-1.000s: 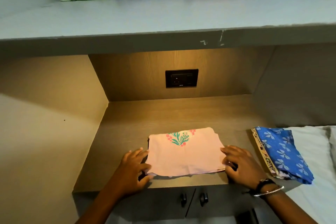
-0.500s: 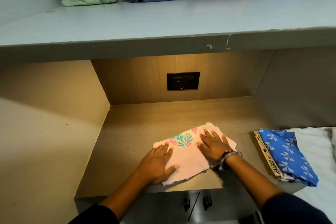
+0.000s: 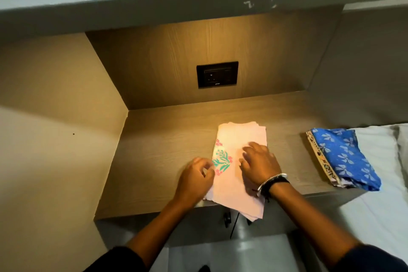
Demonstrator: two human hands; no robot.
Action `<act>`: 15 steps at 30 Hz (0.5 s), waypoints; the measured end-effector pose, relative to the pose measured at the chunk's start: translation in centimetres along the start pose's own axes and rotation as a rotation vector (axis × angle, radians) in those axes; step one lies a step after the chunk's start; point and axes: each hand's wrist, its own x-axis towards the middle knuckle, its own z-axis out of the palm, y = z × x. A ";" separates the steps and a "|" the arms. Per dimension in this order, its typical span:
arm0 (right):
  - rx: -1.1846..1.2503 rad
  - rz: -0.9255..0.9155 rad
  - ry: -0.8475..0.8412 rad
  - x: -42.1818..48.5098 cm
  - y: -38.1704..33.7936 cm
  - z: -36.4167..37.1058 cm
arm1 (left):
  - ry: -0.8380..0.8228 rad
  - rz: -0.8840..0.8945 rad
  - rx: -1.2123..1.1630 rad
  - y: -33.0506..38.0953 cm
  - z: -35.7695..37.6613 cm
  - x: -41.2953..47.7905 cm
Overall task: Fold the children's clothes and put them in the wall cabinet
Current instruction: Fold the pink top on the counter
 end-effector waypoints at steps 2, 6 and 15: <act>0.099 0.321 0.053 -1.0 1.6 -0.9 | -0.016 -0.304 -0.174 1.0 0.5 3.0; 0.509 0.687 -0.181 0.1 2.0 -2.2 | -0.226 -0.540 -0.442 3.2 1.9 6.9; 0.828 0.784 -0.306 2.0 0.9 -3.5 | -0.316 -0.666 -0.485 3.7 0.7 7.5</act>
